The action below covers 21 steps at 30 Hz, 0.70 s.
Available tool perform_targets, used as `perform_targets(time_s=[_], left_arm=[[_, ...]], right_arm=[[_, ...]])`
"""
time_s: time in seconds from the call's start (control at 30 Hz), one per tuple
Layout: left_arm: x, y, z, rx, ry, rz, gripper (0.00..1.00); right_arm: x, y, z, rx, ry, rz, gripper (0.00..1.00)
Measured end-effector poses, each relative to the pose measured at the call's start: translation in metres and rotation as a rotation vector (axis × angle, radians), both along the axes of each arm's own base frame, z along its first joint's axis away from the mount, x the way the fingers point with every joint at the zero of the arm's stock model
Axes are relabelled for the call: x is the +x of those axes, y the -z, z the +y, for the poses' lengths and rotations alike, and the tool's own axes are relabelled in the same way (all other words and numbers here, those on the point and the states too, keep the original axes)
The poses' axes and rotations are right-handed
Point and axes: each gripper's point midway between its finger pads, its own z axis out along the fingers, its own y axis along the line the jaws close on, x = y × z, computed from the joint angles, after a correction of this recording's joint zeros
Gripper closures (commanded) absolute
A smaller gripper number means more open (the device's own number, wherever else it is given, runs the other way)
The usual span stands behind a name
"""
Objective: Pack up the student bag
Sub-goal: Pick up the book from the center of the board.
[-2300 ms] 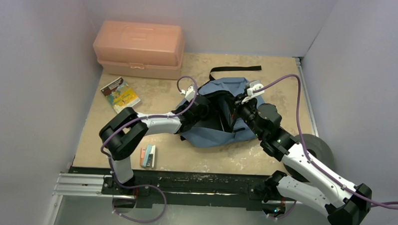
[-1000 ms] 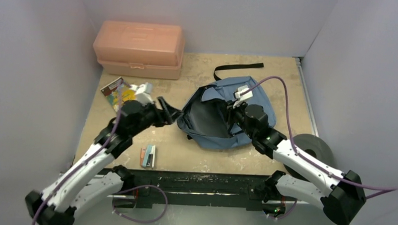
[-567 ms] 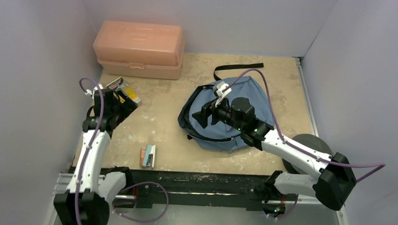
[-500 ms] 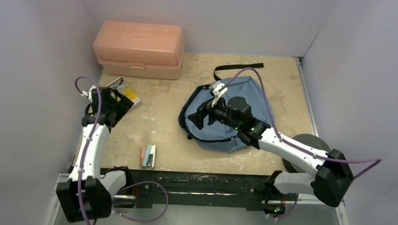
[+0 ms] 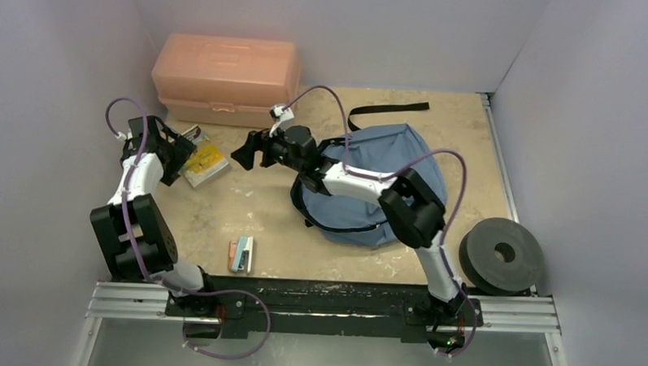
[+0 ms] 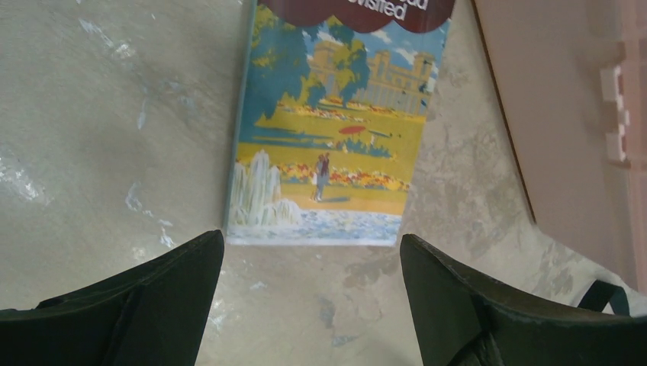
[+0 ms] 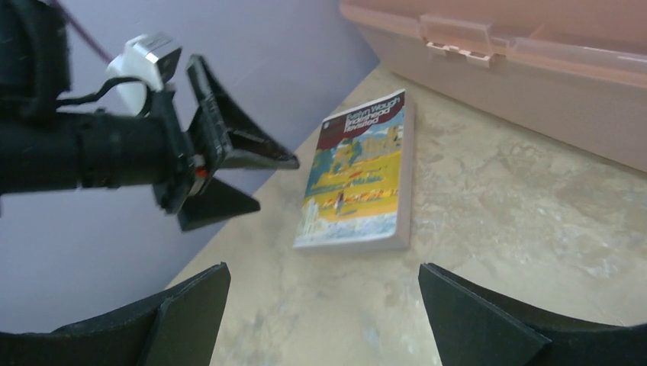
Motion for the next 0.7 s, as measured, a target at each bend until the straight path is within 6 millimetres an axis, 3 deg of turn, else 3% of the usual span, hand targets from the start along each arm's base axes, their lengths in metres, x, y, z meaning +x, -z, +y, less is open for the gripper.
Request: perform_targets(time_s=[0.2,0.43,0.57,0.7], left_arm=[[0.004,0.029,0.022,-0.031,-0.018,0.070,0.15],[0.006,0.046,0.020,-0.060,0.020,0.126,0.14],[0.001,0.049,0.020,-0.064,0.015,0.151,0.15],[0.001,0.053,0.016,-0.087,0.025,0.168,0.31]], right_arm=[[0.038,0.064,0.051,0.018,0.014,0.104,0.02],[0.068,0.096,0.092,0.080,0.020,0.143,0.06],[0.076,0.116,0.105,0.101,0.018,0.169,0.20],[0.074,0.141,0.107,0.082,0.006,0.210,0.45]])
